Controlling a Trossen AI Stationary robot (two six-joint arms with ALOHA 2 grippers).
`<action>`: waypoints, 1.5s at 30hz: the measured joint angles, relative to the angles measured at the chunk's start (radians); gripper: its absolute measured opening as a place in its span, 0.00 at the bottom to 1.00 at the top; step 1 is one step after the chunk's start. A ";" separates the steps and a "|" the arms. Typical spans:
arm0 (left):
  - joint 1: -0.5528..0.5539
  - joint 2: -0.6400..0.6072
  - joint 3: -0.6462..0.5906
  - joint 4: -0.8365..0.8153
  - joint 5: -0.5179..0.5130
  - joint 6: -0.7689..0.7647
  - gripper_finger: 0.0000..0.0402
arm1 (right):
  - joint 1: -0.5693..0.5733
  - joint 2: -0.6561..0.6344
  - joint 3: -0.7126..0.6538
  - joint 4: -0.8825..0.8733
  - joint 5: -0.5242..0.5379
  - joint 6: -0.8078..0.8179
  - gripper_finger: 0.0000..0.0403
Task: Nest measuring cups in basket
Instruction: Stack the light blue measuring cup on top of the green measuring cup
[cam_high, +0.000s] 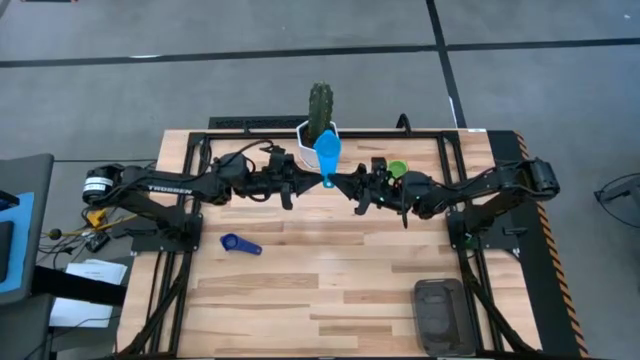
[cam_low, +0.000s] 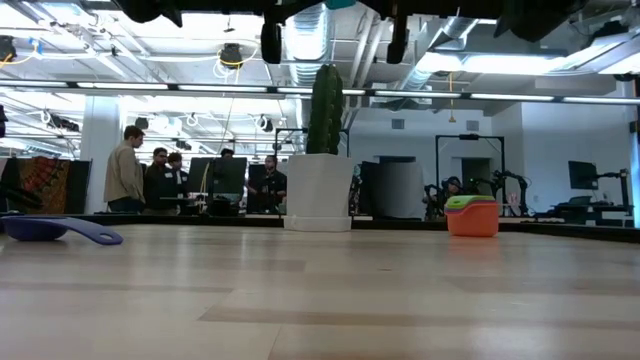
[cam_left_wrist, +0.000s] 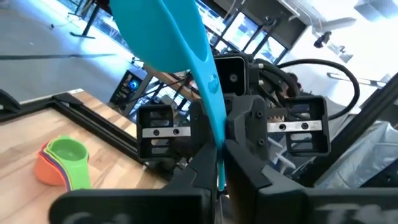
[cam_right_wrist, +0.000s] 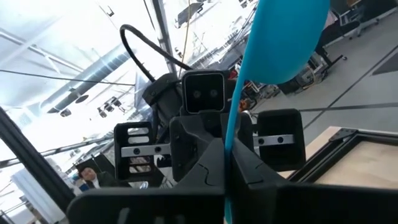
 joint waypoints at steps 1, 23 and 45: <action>0.000 0.000 0.000 0.000 0.000 -0.001 0.04 | -0.003 0.000 0.000 0.000 -0.007 0.000 0.02; 0.003 0.002 0.001 0.000 -0.022 -0.003 0.02 | -0.023 0.001 0.000 -0.003 -0.042 0.020 0.02; 0.003 0.001 0.001 -0.002 0.035 0.008 0.16 | -0.027 0.001 0.000 0.005 -0.113 0.037 0.02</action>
